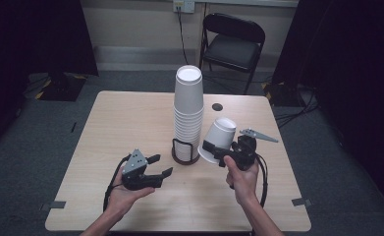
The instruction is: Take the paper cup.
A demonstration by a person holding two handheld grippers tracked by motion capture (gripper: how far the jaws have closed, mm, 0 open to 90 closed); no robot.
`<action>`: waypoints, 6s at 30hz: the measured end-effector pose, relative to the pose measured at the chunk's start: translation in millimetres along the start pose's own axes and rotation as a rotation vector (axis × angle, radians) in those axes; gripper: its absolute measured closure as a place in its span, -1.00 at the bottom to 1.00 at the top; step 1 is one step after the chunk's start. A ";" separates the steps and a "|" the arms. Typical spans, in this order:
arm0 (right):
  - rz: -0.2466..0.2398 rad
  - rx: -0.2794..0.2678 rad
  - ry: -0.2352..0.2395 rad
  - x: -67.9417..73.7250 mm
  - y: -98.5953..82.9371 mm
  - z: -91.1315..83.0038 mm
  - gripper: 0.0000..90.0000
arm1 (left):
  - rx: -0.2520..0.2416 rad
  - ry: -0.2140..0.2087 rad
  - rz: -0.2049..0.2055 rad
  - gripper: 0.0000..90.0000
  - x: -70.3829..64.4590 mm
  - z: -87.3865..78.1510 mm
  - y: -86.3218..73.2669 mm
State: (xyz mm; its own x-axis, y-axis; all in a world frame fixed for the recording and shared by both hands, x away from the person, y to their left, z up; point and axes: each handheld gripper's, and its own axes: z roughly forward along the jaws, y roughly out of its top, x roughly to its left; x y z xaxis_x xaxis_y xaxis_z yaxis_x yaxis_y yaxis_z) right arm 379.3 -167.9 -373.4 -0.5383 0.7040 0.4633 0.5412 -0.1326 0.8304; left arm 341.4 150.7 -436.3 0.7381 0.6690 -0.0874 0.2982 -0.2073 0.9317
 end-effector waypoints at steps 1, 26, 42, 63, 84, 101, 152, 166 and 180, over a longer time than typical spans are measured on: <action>0.004 -0.008 0.009 0.4 -5.3 -1.0 -0.64 | -0.003 -0.005 0.001 -0.25 -1.3 0.4 0.2; 0.280 0.032 0.166 -5.0 -50.1 8.7 -0.64 | -0.053 -0.071 0.062 0.04 -14.1 8.7 -8.5; 0.335 0.074 0.210 6.6 -64.6 20.7 -0.64 | -0.097 -0.083 0.108 0.33 -23.6 13.5 -11.4; 0.472 0.121 0.302 16.7 -79.9 33.5 -0.64 | -0.134 -0.050 0.145 0.50 -29.7 16.8 -13.9; 0.487 0.175 0.354 29.5 -86.0 44.0 -0.65 | -0.147 0.023 0.176 0.68 -37.4 16.7 -13.6; 0.439 0.162 0.336 26.5 -84.8 43.8 -0.72 | -0.169 0.012 0.152 0.89 -37.1 14.0 -16.6; -0.279 0.080 0.143 -3.7 -50.2 3.1 -0.62 | 0.180 -0.041 -0.103 0.92 -12.9 -3.5 1.6; -0.531 0.115 0.101 9.7 -66.5 2.7 -0.58 | 0.263 -0.053 -0.024 0.93 -11.3 -6.2 11.7; -0.779 0.240 0.097 21.3 -85.7 8.3 -0.60 | 0.404 -0.057 0.049 0.93 -13.3 0.5 28.2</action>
State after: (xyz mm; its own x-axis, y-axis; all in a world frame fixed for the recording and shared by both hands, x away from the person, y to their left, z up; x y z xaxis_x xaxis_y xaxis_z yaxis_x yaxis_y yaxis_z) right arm 326.8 -135.8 -437.2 -0.8644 0.4676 -0.1849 0.1067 0.5299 0.8413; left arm 340.3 135.6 -409.1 0.7863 0.6130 -0.0769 0.4674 -0.5089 0.7229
